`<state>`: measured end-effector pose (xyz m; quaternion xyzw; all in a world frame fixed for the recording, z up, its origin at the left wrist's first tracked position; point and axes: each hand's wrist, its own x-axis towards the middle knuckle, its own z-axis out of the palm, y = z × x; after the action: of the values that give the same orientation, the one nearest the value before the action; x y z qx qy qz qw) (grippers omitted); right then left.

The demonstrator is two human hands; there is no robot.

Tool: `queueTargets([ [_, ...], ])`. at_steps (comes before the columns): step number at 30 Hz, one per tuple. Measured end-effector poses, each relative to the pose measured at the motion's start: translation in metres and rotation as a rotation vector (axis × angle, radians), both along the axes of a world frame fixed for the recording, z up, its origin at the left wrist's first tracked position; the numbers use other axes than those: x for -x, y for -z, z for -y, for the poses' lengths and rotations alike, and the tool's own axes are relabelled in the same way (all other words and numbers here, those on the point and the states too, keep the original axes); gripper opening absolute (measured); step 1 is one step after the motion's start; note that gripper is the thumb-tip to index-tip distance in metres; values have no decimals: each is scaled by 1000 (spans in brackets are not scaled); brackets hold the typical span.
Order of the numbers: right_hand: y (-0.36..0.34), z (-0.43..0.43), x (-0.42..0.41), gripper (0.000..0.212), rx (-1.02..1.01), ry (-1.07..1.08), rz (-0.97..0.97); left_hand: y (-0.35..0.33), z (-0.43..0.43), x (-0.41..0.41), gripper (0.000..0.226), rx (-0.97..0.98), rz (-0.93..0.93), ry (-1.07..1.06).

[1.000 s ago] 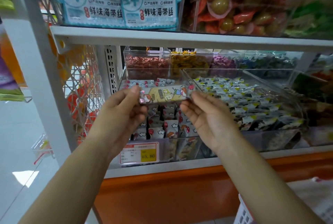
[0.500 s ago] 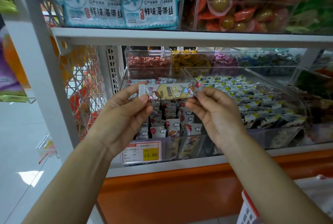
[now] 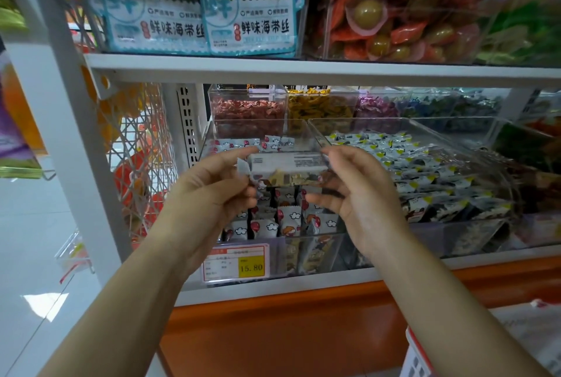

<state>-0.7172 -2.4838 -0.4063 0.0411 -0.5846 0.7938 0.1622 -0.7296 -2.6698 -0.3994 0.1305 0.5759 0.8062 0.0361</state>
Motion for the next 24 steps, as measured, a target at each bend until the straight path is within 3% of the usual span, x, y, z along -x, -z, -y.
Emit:
queueTargets([
  [4,0,-2,1,15,-103,32,-75,-2,-2,-1,21,135,-42,-44],
  [7,0,-2,2,27,-165,-28,-74,2,-2,-2,45,278,-113,-90],
  [12,1,-2,0,15,-416,37,-81,2,-3,-3,33,316,-174,-116],
  [17,1,2,-1,9,-495,142,-150,2,0,-2,36,352,-192,-90],
  [22,2,5,-1,14,-531,268,-212,2,-7,-4,18,393,-186,-116],
  [24,2,6,-1,15,-548,271,-222,0,-6,-5,25,366,-150,-101],
])
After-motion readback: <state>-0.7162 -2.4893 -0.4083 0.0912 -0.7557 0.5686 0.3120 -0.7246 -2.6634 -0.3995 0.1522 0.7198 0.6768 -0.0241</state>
